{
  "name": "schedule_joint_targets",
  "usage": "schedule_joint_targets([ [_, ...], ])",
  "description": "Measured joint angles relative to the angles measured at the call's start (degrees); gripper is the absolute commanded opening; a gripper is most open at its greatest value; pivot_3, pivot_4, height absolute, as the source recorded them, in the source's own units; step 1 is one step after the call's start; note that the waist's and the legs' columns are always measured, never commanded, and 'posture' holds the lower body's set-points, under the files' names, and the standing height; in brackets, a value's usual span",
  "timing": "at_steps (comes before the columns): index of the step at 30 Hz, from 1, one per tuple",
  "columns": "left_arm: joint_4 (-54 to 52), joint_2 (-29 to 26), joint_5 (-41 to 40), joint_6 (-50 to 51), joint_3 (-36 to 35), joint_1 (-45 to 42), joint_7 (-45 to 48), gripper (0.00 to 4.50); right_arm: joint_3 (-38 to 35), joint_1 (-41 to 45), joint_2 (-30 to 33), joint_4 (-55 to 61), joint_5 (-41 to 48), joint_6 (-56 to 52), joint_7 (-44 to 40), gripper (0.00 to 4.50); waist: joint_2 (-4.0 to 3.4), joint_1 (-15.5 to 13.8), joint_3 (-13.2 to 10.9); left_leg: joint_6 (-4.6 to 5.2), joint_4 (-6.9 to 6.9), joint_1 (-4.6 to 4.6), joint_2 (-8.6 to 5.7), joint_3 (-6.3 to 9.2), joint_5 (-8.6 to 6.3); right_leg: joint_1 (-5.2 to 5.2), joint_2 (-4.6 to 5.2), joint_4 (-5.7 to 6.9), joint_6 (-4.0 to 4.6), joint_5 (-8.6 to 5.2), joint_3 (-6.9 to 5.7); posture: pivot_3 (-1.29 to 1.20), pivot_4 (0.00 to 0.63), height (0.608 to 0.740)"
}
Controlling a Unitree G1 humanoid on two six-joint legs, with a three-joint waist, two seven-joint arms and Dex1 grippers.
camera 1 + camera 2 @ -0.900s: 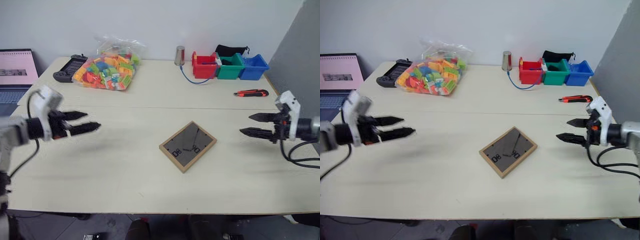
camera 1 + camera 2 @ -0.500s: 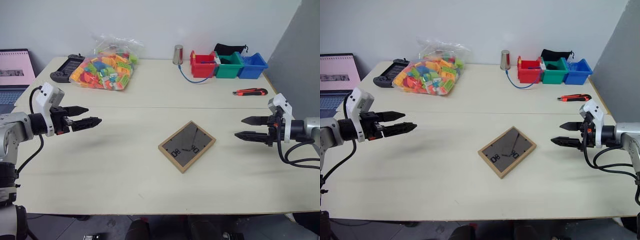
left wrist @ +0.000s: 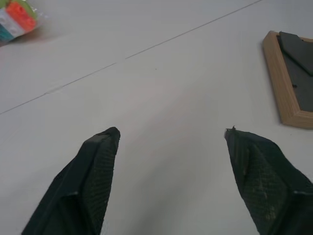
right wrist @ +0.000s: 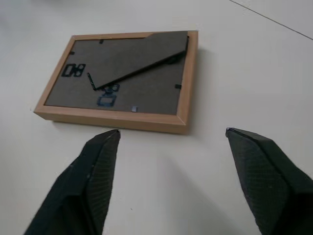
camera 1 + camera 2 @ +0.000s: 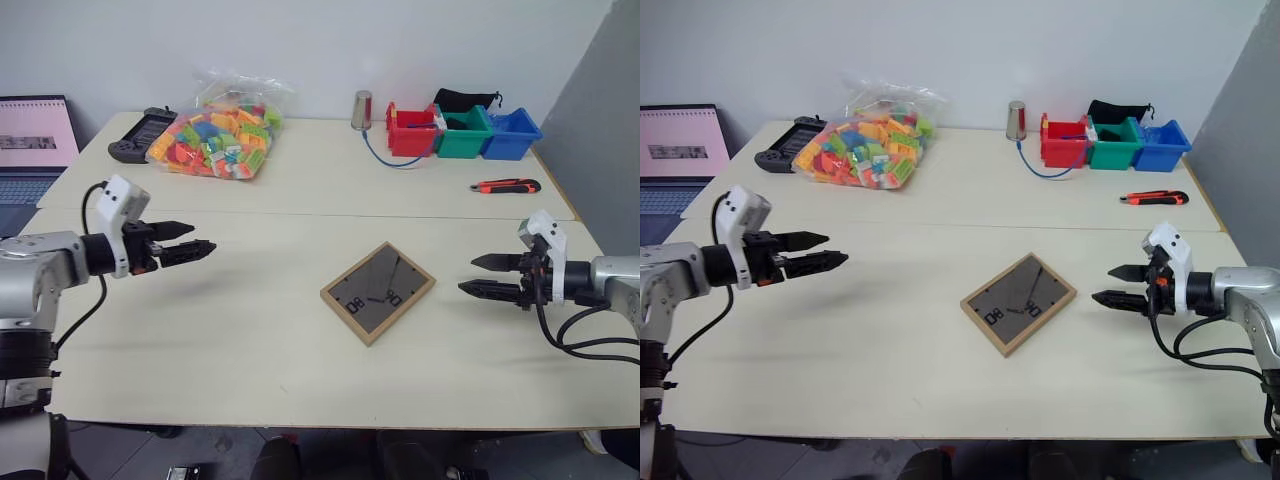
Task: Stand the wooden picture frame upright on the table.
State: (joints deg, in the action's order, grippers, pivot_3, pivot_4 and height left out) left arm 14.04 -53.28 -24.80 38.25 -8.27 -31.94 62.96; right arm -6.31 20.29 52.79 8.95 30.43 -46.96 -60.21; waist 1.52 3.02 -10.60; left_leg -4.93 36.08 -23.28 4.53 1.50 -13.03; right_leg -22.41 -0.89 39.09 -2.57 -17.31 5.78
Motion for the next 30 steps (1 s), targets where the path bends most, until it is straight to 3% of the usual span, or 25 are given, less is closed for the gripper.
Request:
schedule_joint_targets([
  [9, 2.9, 10.8, 5.1, -6.5, 9.1, -5.0, -1.1, 0.89, -2.9, -5.8, -4.7, 7.8, 1.8, -4.1, 9.0, 0.54, 0.01, -1.1, 0.0, 0.0, 0.08, -0.02, -0.01, 0.05, 0.0, 0.04, -0.01, 0.01, 0.0, 0.01, -0.03, 0.0, 0.15, 0.74],
  [12, 8.1, 17.3, 8.2, -10.7, 12.1, -9.7, -2.6, 0.3, -3.6, -7.7, -8.9, 10.8, 1.8, -5.2, 14.6, 0.01, 0.06, -1.5, 0.1, 0.0, 0.15, -0.06, -0.02, 0.13, 0.01, 0.1, -0.01, -0.01, 0.0, 0.01, -0.1, 0.0, 0.15, 0.74],
  [14, 11.8, 21.0, 10.3, -14.2, 14.7, -11.6, -2.8, 0.02, -3.0, -8.6, -11.8, 12.6, 2.1, -6.3, 18.1, 0.0, 0.06, -1.4, 0.1, 0.0, 0.23, -0.13, -0.05, 0.11, 0.0, 0.09, 0.0, -0.02, 0.0, 0.01, -0.06, 0.0, 0.15, 0.74],
  [20, 18.3, 24.7, 13.5, -19.4, 17.0, -13.1, -1.3, 0.02, -2.7, -10.7, -14.1, 14.0, 1.0, -8.0, 24.7, 0.0, 0.05, -1.1, 0.1, 0.0, 0.22, -0.14, -0.04, 0.15, 0.0, 0.05, -0.02, 0.02, 0.0, 0.01, -0.08, 0.0, 0.15, 0.74],
  [30, 13.7, 28.1, 17.0, -20.4, 22.7, -9.8, 1.9, 0.02, 4.9, -8.6, -16.7, 13.2, -4.4, -6.2, 29.4, 0.0, 0.04, -0.8, 0.1, 0.01, 0.27, -0.13, -0.04, 0.17, 0.0, 0.08, -0.03, 0.05, 0.0, 0.01, -0.07, 0.0, 0.15, 0.74],
])
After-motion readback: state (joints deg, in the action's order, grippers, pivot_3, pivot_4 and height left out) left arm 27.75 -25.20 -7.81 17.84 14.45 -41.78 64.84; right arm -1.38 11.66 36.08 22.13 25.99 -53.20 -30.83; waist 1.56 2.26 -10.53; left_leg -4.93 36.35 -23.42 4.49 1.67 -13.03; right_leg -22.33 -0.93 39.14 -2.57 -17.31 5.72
